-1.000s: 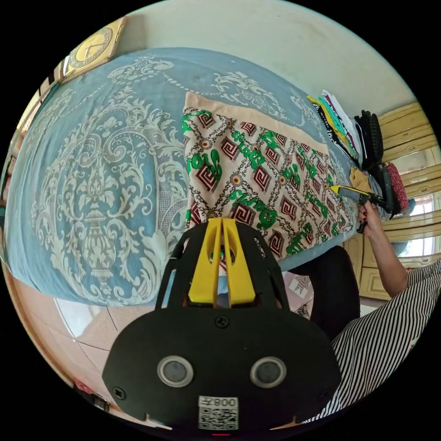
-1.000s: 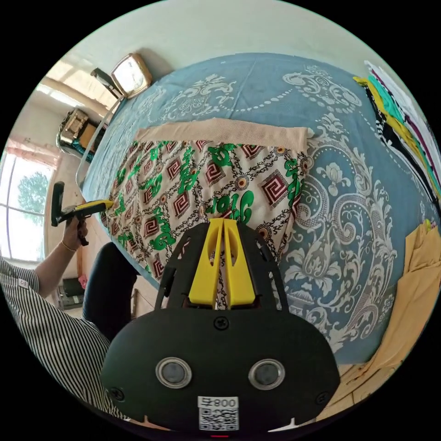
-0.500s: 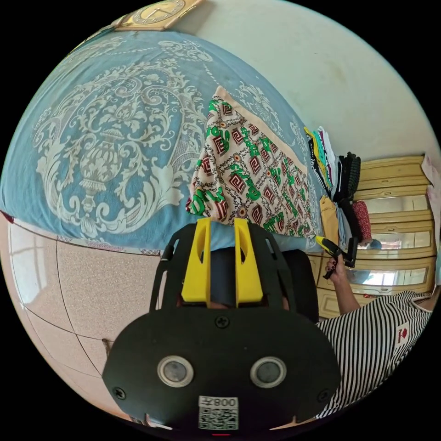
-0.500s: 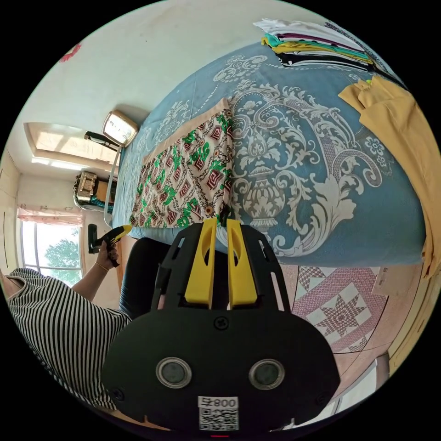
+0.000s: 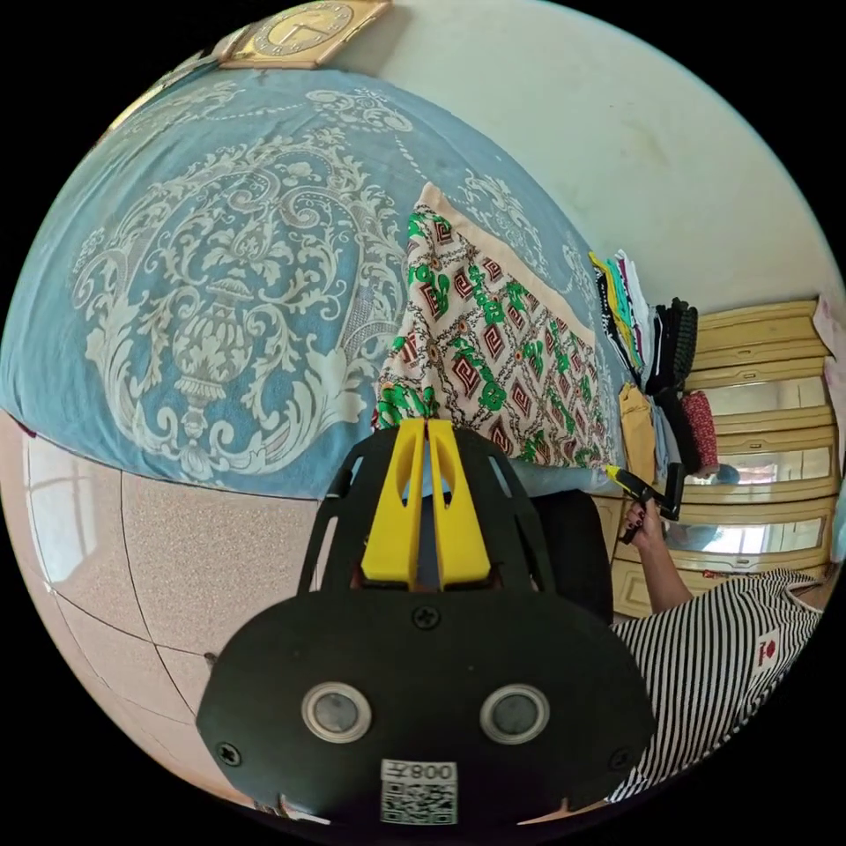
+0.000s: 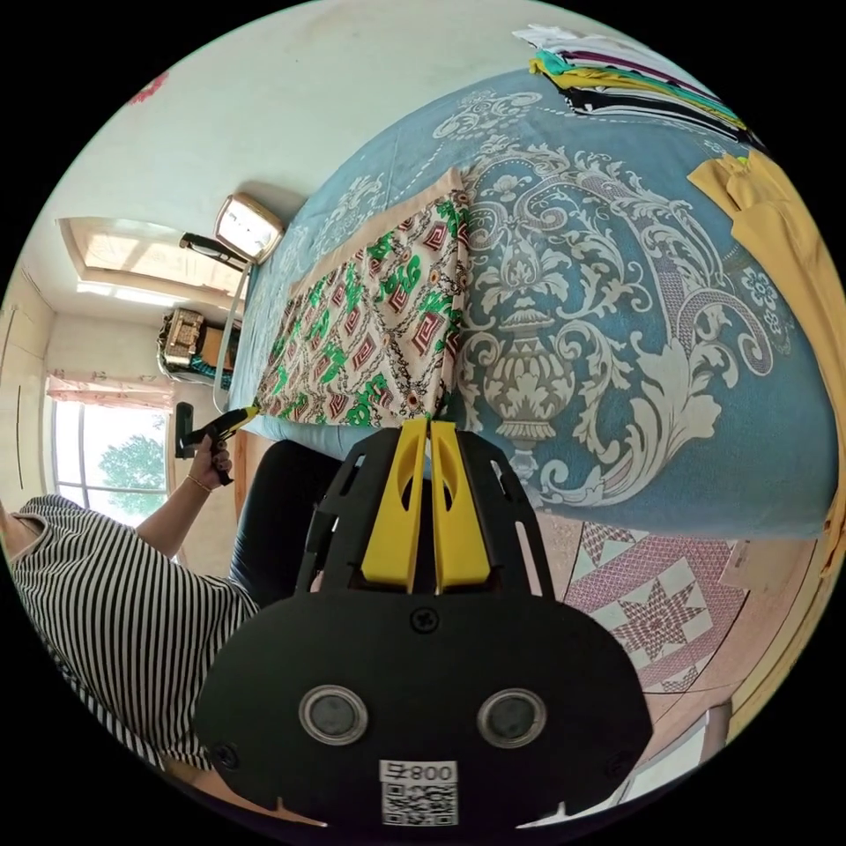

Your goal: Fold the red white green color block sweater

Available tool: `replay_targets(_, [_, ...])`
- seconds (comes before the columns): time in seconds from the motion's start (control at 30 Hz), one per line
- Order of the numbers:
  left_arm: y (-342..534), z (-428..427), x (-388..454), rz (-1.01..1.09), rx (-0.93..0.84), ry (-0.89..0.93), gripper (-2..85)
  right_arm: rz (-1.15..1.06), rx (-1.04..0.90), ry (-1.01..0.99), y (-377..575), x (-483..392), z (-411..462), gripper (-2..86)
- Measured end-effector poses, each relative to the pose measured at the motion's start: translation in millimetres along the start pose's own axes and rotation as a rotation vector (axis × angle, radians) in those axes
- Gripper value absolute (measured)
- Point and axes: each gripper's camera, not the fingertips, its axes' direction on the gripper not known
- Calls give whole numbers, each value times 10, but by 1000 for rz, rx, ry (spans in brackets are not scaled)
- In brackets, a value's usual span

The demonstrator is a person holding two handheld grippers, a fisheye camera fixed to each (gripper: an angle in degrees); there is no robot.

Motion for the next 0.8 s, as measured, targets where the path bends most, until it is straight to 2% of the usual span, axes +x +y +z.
replay_targets(0.13, [77,-214,-80,-30,37,61,6,4,31,-107,236,196,-295,4])
replay_targets(0.37, [112,-226,-18,-125,33,109,14,129,45,-228,480,615,-166,3])
replay_targets(0.6, [143,-639,380,-104,112,92,11,176,102,-125,887,682,-465,1])
replay_targets(0.7, [-44,-592,753,-26,65,66,7,126,166,-146,948,529,-553,0])
replay_targets(0.8, [-290,-457,1129,52,-1,32,5,39,116,-123,794,328,-380,1])
